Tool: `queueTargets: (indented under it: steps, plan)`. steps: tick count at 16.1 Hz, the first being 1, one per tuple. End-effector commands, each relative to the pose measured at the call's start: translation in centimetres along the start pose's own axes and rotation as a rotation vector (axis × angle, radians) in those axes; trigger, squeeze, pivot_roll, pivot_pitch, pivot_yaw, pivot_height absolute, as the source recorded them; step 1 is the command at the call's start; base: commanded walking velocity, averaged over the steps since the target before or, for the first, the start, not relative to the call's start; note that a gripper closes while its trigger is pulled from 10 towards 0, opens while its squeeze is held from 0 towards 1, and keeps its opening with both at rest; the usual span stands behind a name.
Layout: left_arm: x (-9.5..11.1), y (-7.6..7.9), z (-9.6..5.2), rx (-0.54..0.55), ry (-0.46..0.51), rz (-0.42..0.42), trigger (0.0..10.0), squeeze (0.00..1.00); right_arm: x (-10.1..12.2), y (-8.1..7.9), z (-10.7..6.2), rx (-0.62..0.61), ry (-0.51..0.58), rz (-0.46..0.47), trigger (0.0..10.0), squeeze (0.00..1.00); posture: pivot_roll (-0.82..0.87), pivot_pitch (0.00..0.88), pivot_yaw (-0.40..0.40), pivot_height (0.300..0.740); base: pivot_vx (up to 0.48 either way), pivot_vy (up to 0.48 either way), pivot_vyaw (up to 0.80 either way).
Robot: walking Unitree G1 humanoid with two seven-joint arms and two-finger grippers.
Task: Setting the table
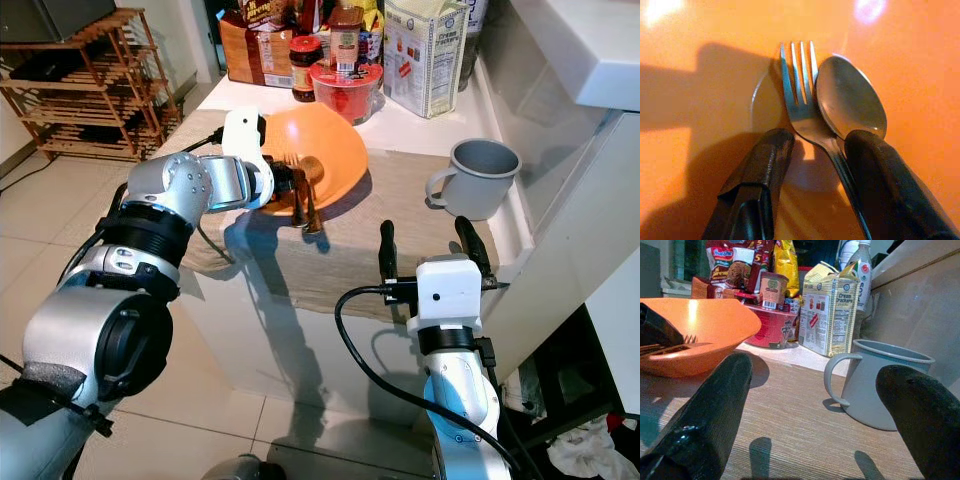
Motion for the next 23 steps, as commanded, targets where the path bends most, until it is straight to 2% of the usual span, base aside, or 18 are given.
queueTargets:
  steps: [1, 6, 9, 12, 14, 15, 16, 17, 18, 19, 20, 21, 22, 23]
  plan:
    - [0.7, 0.0, -0.2, 0.009, 0.014, 0.03, 0.0, 0.0, 0.4, 0.0, 0.0, -0.001, 0.009, -0.004, 10.0, 0.0, -0.08, 0.0, 0.094, 0.718, 0.0, 0.0, 0.0]
    - [1.9, 0.3, -0.3, -0.008, 0.074, 0.049, 0.0, 0.0, 0.3, -0.1, 0.0, 0.001, 0.006, -0.006, 10.0, 0.0, -0.08, 0.0, 0.092, 0.718, 0.0, 0.0, 0.0]
    - [3.8, 1.1, -0.9, -0.044, 0.179, 0.092, 0.0, 0.0, 0.3, 0.0, 0.0, 0.0, 0.004, -0.007, 10.0, 0.0, -0.08, 0.0, 0.092, 0.718, 0.0, 0.0, 0.0]
    - [4.7, 1.0, -1.2, -0.037, 0.249, 0.18, 0.0, 0.0, 0.3, 0.0, 0.0, 0.0, 0.002, -0.005, 10.0, 0.0, -0.08, 0.0, 0.091, 0.718, 0.0, 0.0, 0.0]
    - [6.9, 0.6, -2.3, -0.053, 0.409, 0.287, 0.0, 0.0, 0.3, 0.0, 0.1, -0.003, 0.003, -0.004, 10.0, 0.0, -0.07, 0.0, 0.09, 0.718, 0.0, 0.0, 0.0]
    - [7.7, 0.4, -2.8, -0.041, 0.474, 0.329, 10.0, 0.0, 0.3, 0.0, 0.1, -0.004, 0.004, -0.003, 10.0, 0.0, -0.07, 0.0, 0.091, 0.718, 0.0, 0.0, 0.0]
    - [8.2, 0.5, -3.4, -0.043, 0.53, 0.367, 10.0, 0.0, 0.3, 0.0, 0.2, -0.004, 0.005, -0.002, 10.0, 0.0, -0.07, 0.0, 0.087, 0.718, 0.0, 0.0, 0.0]
    - [8.7, 1.0, -4.6, -0.081, 0.615, 0.418, 10.0, 0.0, 0.3, 0.0, 0.3, -0.004, 0.007, 0.0, 10.0, 0.0, -0.06, 0.0, 0.086, 0.718, 0.0, 0.0, 0.0]
    - [8.4, 1.7, -5.4, -0.131, 0.622, 0.44, 10.0, 1.0, 0.2, -0.1, 0.4, -0.002, 0.009, 0.001, 10.0, 0.0, -0.05, 0.0, 0.085, 0.718, 0.0, 0.0, 0.0]
    - [8.1, 2.1, -5.7, -0.141, 0.615, 0.483, 10.0, 1.0, 0.2, -0.2, 0.5, 0.0, 0.011, 0.001, 10.0, 0.0, -0.04, 0.0, 0.087, 0.718, 0.0, 0.0, 0.0]
    - [8.1, 2.4, -6.6, -0.141, 0.662, 0.557, 10.0, 1.0, 0.2, -0.2, 0.7, 0.001, 0.015, 0.002, 10.0, 0.0, -0.04, 0.0, 0.09, 0.718, 0.0, 0.0, 0.0]
    - [8.2, 2.6, -8.1, -0.158, 0.768, 0.592, 10.0, 1.0, 0.2, -0.3, 1.0, -0.004, 0.024, 0.002, 10.0, 0.0, -0.04, 0.0, 0.092, 0.718, 0.0, 0.0, 0.0]
    - [8.2, 1.9, -9.4, -0.148, 0.882, 0.557, 10.0, 1.0, 0.1, -0.2, 1.3, -0.01, 0.029, 0.0, 10.0, 0.0, -0.03, 0.0, 0.088, 0.718, 0.0, 0.0, 0.0]
    - [8.0, 1.5, -9.9, -0.143, 0.917, 0.519, 10.0, 1.0, 0.0, -0.1, 1.4, -0.013, 0.029, -0.002, 10.0, 0.0, -0.03, 0.0, 0.081, 0.718, 0.0, 0.0, 0.0]
Point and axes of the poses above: a point about 5 cm out from each wrist's last joint towards the gripper, its own z axis pointing out of the wrist towards the gripper, its own x axis along the axis of the wrist's last joint, y = z × x, the point moved 4 cm from there along z, pointing out of the wrist towards the gripper, and after that the axes turned 5 degrees about -z, right-handed, at the moved point
